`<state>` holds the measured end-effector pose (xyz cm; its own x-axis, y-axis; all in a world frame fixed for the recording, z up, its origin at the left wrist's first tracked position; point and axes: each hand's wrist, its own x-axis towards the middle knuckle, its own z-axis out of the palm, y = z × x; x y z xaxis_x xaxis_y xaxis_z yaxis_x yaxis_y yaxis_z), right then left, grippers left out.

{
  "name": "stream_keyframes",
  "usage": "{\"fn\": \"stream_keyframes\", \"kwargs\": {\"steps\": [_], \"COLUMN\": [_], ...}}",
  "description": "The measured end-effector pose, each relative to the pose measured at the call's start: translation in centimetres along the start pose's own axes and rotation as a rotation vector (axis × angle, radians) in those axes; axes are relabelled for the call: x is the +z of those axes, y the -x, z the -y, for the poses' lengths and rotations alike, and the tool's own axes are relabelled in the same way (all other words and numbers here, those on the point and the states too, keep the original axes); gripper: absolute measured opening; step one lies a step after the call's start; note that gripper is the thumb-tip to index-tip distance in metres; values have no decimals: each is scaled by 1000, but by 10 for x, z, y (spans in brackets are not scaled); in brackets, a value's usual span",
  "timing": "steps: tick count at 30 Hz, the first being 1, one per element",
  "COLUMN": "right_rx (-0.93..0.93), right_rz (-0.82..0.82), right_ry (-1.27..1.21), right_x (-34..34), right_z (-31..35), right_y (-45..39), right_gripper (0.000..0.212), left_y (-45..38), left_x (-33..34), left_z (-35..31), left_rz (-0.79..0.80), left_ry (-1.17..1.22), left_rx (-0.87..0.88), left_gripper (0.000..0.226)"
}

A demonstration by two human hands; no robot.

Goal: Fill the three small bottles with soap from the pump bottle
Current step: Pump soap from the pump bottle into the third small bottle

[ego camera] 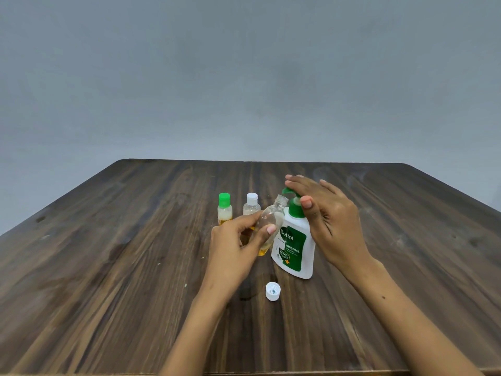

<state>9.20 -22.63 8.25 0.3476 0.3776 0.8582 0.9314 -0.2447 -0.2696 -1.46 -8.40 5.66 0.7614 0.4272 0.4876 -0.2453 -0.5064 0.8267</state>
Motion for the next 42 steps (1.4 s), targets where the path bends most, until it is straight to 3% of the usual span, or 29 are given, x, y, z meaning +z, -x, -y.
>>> {"fn": "stream_keyframes", "kwargs": {"steps": [42], "right_rx": [25], "right_rz": [-65], "right_ry": [-16], "right_x": [2], "right_z": [3], "right_y": [-3], "right_gripper": [73], "left_y": [-2], "left_x": [-4], "left_z": [-1], "left_rz": [3], "left_ry": [-15], "left_rx": [53], "left_gripper": [22]}}
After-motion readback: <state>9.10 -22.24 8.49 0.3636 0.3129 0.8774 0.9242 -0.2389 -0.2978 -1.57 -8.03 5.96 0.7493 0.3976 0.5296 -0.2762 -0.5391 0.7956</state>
